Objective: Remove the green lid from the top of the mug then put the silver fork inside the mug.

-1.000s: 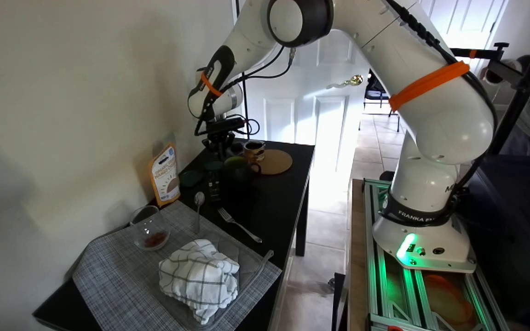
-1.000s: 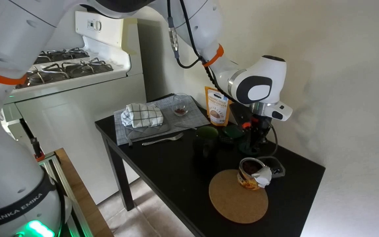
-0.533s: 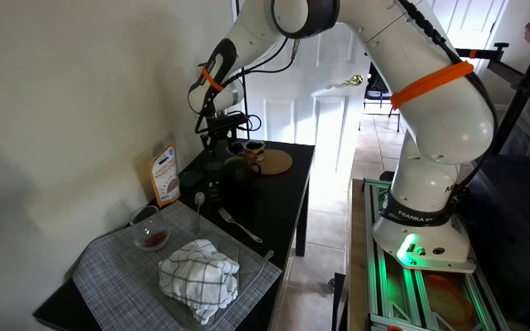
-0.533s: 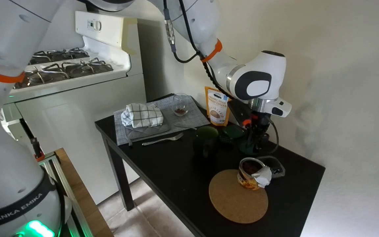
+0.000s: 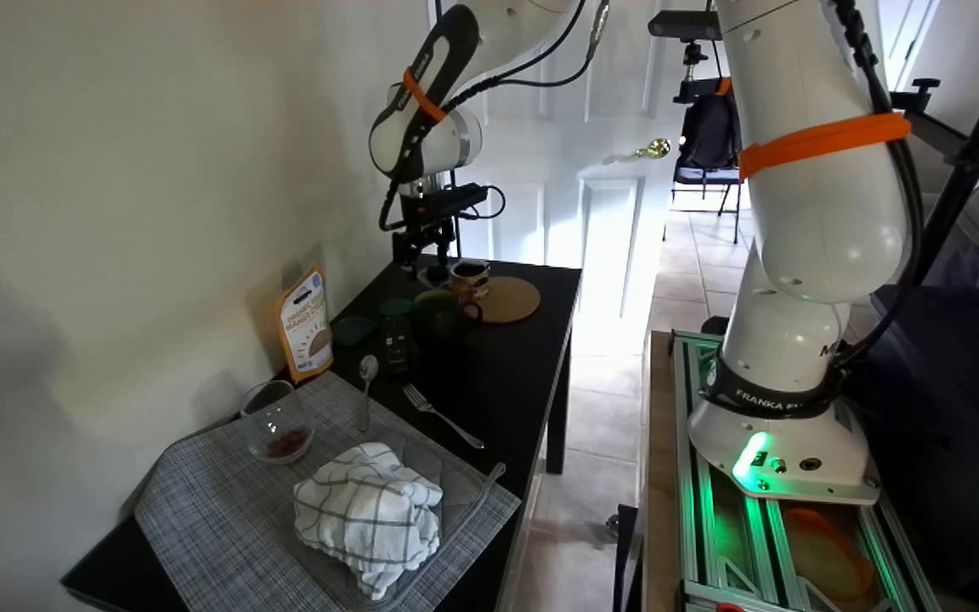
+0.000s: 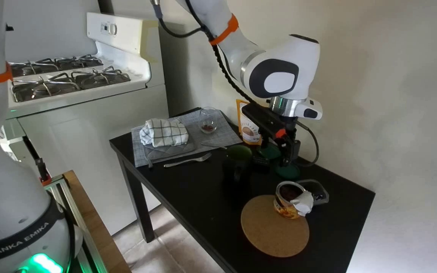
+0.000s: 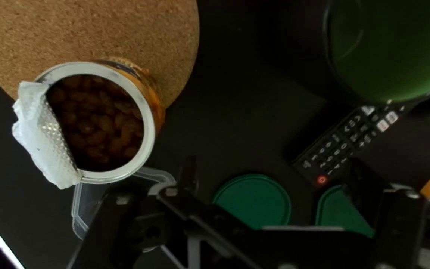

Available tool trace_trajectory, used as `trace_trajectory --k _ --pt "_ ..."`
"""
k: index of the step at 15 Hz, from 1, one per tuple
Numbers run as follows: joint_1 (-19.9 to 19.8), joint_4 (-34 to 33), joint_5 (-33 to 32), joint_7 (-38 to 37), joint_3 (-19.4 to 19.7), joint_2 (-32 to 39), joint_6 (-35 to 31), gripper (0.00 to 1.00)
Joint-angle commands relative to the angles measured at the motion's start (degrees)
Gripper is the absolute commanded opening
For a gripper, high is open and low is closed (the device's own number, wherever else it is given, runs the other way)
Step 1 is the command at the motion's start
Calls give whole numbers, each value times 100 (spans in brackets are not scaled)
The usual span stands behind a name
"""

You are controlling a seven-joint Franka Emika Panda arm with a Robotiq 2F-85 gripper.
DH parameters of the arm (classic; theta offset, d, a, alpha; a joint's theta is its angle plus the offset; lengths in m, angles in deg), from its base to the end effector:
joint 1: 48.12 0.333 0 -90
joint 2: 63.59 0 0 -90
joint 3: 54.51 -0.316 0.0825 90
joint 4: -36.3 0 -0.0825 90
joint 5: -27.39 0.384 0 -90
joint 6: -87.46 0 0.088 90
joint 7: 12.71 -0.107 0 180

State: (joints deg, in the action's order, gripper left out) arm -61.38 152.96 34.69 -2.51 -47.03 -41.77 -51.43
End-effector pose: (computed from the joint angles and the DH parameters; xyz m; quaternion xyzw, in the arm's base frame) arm 0.5614 -0.2100 0.2584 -0.9907 0.1346 -0.0107 0.0157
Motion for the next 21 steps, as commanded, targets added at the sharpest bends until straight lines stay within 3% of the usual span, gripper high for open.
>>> trace_trajectory --k 1,5,9,10,15,17,21 --pt "-224 1190 125 1216 -225 -1212 -71 100" --pt "-132 1816 1154 2487 -403 -2127 564 100" --pt "275 2029 1623 2750 -276 -2707 2149 100" --pt "287 1746 1437 2593 -195 -2353 1709 100" --pt "357 1739 1440 2579 -117 -2400 1800 100" --pt "508 2245 1307 1855 -276 -2548 837 100" --pt "815 2646 583 763 -470 -2509 476 100"
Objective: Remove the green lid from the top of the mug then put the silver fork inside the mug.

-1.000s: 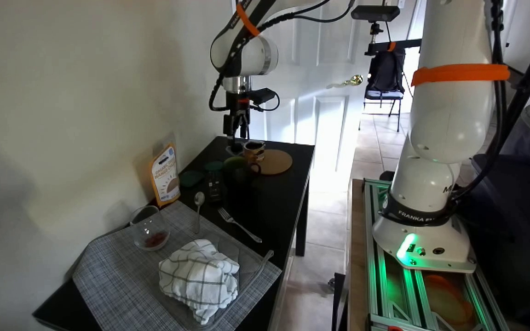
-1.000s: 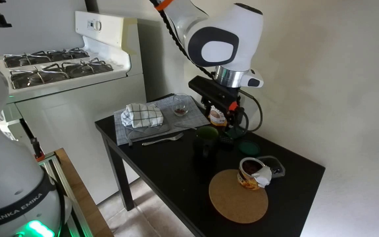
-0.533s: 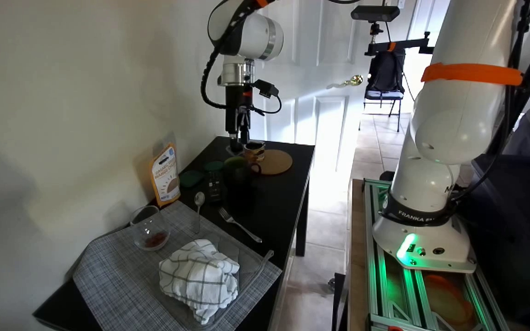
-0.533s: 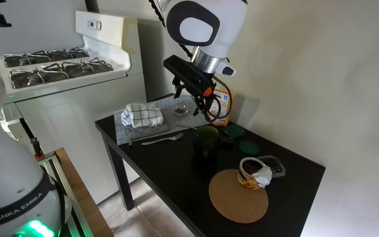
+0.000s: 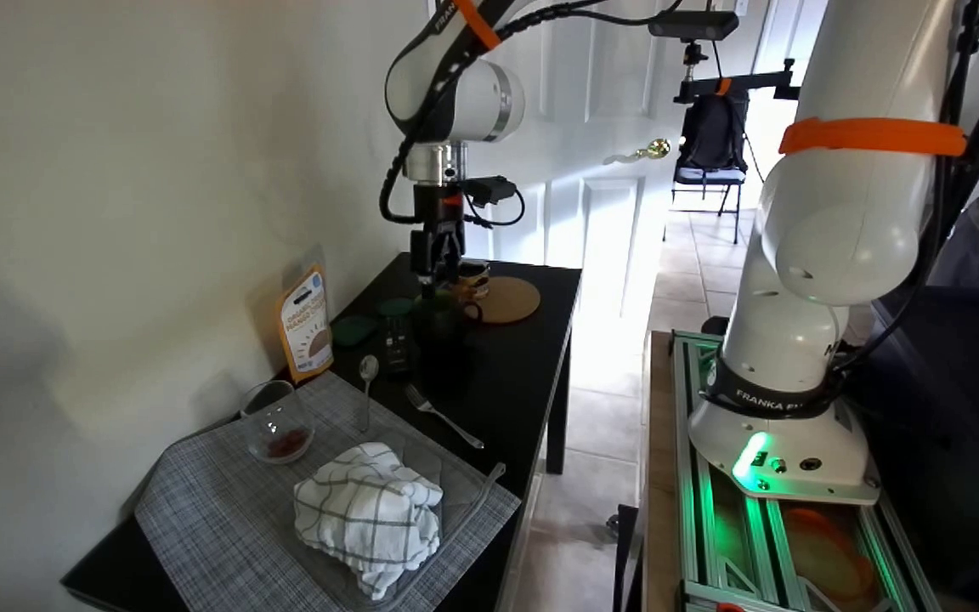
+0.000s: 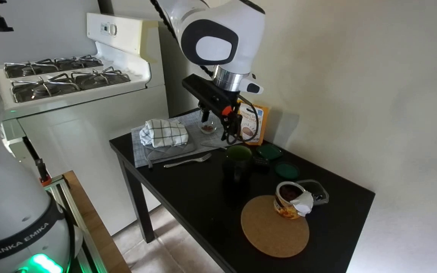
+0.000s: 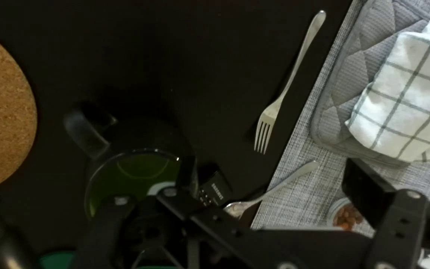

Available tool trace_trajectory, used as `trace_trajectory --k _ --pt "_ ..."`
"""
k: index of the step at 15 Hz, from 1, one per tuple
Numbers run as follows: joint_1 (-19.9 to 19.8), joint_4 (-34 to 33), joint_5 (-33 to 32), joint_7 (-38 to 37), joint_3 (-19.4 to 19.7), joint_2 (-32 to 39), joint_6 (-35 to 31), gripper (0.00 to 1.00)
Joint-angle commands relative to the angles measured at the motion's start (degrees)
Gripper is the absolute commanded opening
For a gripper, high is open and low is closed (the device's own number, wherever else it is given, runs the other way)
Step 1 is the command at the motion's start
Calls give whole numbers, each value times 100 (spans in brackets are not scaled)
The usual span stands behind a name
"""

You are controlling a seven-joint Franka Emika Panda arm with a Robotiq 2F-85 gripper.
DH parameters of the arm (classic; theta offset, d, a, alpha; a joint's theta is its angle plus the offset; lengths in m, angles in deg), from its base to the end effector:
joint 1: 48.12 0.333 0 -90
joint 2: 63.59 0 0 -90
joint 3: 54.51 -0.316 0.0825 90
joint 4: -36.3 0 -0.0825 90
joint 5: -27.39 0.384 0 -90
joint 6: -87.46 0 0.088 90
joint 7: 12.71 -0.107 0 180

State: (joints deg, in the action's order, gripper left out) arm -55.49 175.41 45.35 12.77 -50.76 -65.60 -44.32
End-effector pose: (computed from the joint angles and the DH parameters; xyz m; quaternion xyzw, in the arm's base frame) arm 0.4641 -0.0845 0.3125 -0.9925 -0.0149 0.0083 0.1213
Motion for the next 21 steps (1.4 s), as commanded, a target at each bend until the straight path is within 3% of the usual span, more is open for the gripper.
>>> trace_trajectory --k 1,4,10,14,18,21 --pt "293 435 -564 -941 -129 -118 -161 100" --pt "467 535 -753 -1329 -228 -13 -3 100" --pt "543 507 -618 -1082 -232 80 -59 100" --pt "701 949 -909 -2994 -434 196 -1493 100" --pt "834 1000 -1531 -4303 -507 512 -1557 100" --pt "904 902 -1571 -4763 -472 854 -1653 98"
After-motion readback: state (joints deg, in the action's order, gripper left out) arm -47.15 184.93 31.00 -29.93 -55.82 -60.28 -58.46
